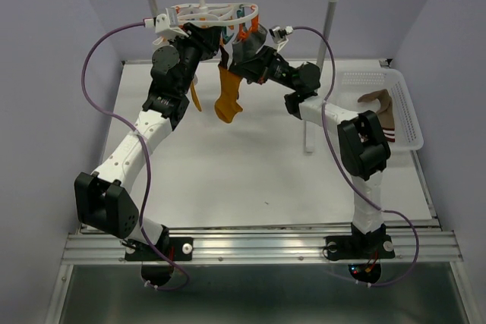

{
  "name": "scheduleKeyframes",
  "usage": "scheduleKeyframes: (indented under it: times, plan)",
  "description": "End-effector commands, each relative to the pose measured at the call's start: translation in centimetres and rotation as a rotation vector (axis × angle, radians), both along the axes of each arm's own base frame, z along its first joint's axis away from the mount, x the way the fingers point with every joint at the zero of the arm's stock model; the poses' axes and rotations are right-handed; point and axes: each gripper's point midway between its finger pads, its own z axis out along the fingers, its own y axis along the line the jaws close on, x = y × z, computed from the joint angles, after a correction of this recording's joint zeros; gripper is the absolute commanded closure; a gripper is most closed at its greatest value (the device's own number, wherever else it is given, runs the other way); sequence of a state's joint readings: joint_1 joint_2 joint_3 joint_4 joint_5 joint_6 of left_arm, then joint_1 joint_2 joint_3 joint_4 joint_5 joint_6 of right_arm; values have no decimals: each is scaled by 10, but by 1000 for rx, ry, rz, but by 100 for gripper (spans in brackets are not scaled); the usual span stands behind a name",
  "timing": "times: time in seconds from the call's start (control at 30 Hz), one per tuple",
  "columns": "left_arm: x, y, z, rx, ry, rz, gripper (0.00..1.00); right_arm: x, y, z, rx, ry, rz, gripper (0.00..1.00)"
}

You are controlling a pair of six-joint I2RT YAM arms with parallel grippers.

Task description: Clip the socks to the hanger

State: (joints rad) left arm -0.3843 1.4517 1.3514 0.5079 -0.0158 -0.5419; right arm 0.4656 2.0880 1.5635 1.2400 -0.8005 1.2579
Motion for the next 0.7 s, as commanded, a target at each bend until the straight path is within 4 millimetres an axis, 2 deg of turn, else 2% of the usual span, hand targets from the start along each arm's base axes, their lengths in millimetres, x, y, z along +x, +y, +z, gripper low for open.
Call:
scheduleKeyframes:
  times: [0.0,0.37,0.47,0.67]
  plan:
    - [-11,0,33,-50,-97,-18,100,-3,-5,26,57,-59,-1,94]
    - [-9,0,33,-61,-96,-20,100,1,-4,31,79,-56,2,93]
    - [-13,-5,34,-55,-104,-54,100,0,-4,33,88,-52,15,92]
    - [-11,-5,33,-68,-107,-55,100,3,-3,29,97,-25,31,91]
